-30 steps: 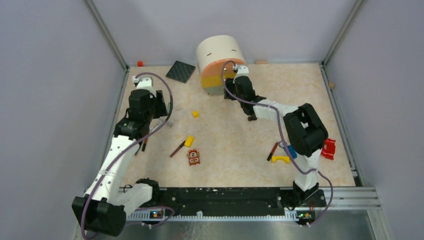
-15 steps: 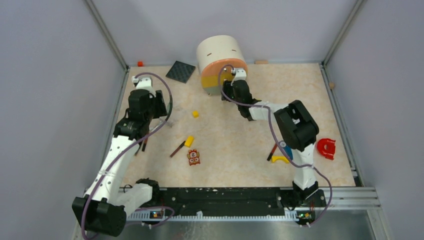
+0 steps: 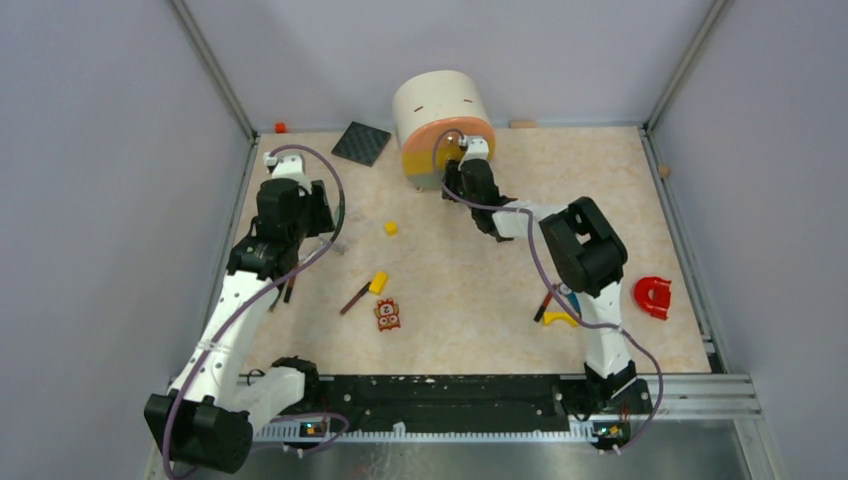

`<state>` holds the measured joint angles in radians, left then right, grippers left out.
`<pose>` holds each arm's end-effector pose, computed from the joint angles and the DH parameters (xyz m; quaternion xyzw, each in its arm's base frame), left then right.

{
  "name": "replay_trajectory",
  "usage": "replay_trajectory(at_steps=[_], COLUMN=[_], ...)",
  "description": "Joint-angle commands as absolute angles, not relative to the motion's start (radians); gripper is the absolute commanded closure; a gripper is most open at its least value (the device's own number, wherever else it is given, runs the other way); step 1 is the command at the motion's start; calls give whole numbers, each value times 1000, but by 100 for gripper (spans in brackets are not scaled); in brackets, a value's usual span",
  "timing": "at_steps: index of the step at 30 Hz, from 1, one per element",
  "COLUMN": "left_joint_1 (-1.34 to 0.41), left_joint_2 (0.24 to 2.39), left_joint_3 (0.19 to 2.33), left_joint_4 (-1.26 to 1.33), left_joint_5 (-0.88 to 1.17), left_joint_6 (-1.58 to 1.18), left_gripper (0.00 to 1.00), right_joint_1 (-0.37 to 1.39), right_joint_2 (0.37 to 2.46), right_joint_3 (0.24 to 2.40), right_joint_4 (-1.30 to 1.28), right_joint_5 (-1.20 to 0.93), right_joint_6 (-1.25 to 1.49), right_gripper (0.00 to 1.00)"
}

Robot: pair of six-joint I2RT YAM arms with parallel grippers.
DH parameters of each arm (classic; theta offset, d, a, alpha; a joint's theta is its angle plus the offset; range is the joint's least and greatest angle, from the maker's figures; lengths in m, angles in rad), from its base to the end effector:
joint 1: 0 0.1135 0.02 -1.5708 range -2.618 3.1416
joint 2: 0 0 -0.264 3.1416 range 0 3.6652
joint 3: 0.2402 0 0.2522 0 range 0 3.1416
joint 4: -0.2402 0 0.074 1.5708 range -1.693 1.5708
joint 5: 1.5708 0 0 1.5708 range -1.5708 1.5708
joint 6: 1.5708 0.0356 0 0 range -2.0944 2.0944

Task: Organize the makeup
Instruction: Close the drawer in the storage box.

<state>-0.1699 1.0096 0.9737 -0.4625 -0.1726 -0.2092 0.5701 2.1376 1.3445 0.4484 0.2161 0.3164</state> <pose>0.2201 -0.0316 0.3360 -0.0608 0.8554 -0.0231 0.5138 0.4072 0.2520 0.1670 -0.0413 0.8144 0.1656 0.5546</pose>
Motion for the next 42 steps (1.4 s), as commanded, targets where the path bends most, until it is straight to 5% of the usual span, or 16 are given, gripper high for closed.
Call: replay_trajectory(at_steps=[1, 8, 14, 42], left_joint_1=[-163, -163, -163, -160], left_joint_2=[983, 981, 985, 977], left_joint_3=[971, 971, 971, 971], left_joint_4=[-413, -412, -411, -411], left_joint_5=[-167, -167, -163, -166], left_joint_6=[-199, -199, -199, -199], left_gripper=[35, 35, 35, 35], right_joint_1=[561, 560, 560, 552], right_joint_2=[2158, 2158, 2175, 2166], right_joint_3=[1414, 1419, 1439, 1481], right_joint_4=[479, 466, 441, 422], right_joint_5=[222, 204, 200, 198], right_joint_6=[321, 312, 313, 295], right_gripper=[58, 73, 55, 62])
